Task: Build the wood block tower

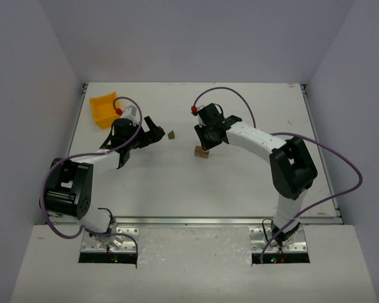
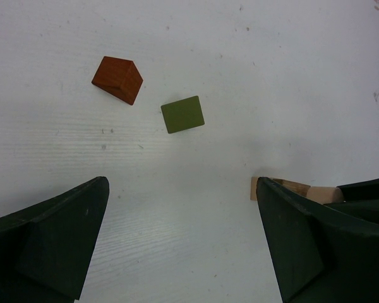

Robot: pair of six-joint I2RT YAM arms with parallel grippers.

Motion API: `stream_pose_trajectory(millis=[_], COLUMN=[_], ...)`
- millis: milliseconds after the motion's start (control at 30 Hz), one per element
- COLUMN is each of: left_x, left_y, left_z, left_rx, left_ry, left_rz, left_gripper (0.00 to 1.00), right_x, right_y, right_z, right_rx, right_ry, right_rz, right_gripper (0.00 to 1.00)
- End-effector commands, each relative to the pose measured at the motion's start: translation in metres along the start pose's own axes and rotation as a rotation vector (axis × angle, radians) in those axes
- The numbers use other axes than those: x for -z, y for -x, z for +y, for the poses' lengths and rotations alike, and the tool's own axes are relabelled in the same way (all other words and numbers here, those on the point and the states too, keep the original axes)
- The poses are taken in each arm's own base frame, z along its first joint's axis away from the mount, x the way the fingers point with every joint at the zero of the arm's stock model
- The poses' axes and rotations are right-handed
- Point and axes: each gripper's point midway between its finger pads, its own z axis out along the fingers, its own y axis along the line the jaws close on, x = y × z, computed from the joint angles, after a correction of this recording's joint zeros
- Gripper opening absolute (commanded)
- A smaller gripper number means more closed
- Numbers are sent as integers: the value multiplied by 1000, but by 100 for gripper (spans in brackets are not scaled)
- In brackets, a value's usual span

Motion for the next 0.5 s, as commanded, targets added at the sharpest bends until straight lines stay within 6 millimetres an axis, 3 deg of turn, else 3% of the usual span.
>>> stream_pose_trajectory(millis=[0,467], left_x=[2,2], left_y=[26,25], left_z=[-14,-15], left_rx=[-10,-12], left_ry=[-38,-37], left_rz=[-68,-65], left_gripper=[100,100], right_x=[5,1], right_y=[23,22], right_z=[5,5], right_rx=[-9,-12], right_ry=[3,-4], right_rz=[-61,-50], right_gripper=[4,5])
